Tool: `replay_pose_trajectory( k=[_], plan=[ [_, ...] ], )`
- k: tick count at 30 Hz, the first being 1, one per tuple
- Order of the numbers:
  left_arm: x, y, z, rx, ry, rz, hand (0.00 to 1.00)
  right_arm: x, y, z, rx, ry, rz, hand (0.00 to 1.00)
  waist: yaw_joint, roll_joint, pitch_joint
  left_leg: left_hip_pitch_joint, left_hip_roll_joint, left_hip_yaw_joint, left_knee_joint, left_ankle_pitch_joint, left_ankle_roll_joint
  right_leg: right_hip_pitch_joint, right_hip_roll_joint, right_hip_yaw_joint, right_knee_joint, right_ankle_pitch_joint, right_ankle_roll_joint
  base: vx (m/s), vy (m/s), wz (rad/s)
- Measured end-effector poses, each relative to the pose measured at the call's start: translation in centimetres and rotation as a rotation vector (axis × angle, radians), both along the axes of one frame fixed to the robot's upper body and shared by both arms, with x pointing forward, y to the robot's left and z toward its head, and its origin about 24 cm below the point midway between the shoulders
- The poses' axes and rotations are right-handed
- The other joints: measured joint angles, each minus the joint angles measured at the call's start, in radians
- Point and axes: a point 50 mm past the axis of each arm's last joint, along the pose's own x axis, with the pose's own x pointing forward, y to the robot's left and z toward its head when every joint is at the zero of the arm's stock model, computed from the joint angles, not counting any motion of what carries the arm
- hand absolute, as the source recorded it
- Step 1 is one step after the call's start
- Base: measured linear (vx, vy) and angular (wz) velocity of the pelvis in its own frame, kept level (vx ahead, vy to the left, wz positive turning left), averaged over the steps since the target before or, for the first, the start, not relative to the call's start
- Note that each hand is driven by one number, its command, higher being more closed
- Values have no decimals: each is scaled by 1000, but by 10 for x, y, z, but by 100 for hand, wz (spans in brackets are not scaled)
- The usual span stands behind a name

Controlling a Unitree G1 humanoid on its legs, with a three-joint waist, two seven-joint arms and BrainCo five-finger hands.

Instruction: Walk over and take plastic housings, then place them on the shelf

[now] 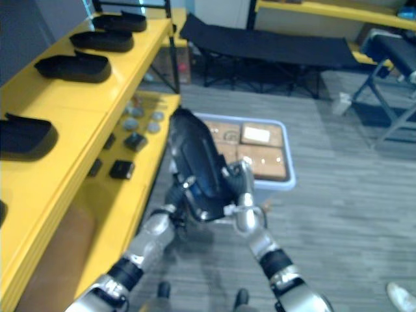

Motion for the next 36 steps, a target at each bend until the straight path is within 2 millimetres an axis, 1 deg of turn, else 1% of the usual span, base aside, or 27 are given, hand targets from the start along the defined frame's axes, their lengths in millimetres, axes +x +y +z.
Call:
replay_pose_trajectory(
  k=[3,6,10,11,14,16,18,20,23,28,30,34,36],
  plan=[
    [-6,2,-3,29,-6,23,100,-6,1,-6,11,9,6,100,1,2,-6,12,0,1,-5,-2,-2,15,0,-1,-9,0,0,0,0,0],
    [-11,5,-1,80,-37,45,100,-9,3,-8,17,14,10,100,2,7,-9,13,0,0,-8,-2,-2,15,1,-2,-12,0,0,0,0,0],
    [-16,9,6,158,-103,80,100,-12,6,-9,33,13,14,100,3,11,-11,13,0,0,-10,-2,-2,15,0,-3,-15,0,0,0,0,0],
    [-17,11,9,197,-128,95,100,-13,6,-10,35,15,15,0,5,13,-12,13,0,-1,-11,-2,-2,16,0,-4,-16,0,0,0,0,0],
    [-19,13,12,244,-162,111,100,-14,8,-12,36,23,19,0,8,20,-16,13,0,-2,-11,-2,-2,19,0,-6,-20,1,1,0,0,0],
    [-19,16,13,279,-176,119,100,-17,8,-16,30,43,28,0,12,25,-19,13,0,-4,-11,-2,-2,23,1,-8,-25,1,1,0,0,0],
    [-23,20,12,311,-183,127,100,-21,11,-21,19,68,57,0,11,29,-21,16,0,-4,-10,-4,-2,27,1,-8,-28,1,2,0,0,0],
    [-26,23,10,318,-173,136,100,-24,11,-26,26,102,82,0,15,30,-22,19,0,-5,-10,-5,-2,31,1,-10,-29,1,2,0,0,0],
    [-32,27,7,375,-174,148,100,-28,10,-34,23,153,95,0,28,30,-22,20,-1,-6,-11,-7,-2,33,1,-10,-30,0,2,0,0,0],
    [-39,31,7,519,-216,174,100,-34,11,-46,15,226,96,0,31,31,-22,20,-3,-7,-11,-7,-2,34,-1,-13,-30,-1,3,0,0,0],
    [-41,31,8,561,-228,180,100,-37,10,-50,35,255,99,0,31,32,-21,20,-3,-7,-11,-7,-2,33,-1,-12,-30,-1,4,0,0,0],
    [-53,34,6,652,-245,188,100,-44,4,-59,137,359,156,0,30,33,-21,20,-3,-7,-11,-11,-2,31,-1,-11,-30,-4,5,0,0,0],
    [-56,42,4,704,-239,229,100,-47,-2,-59,207,378,163,0,30,34,-20,20,-3,-7,-11,-12,-2,31,-1,-10,-30,-4,5,0,0,0]
  ],
)
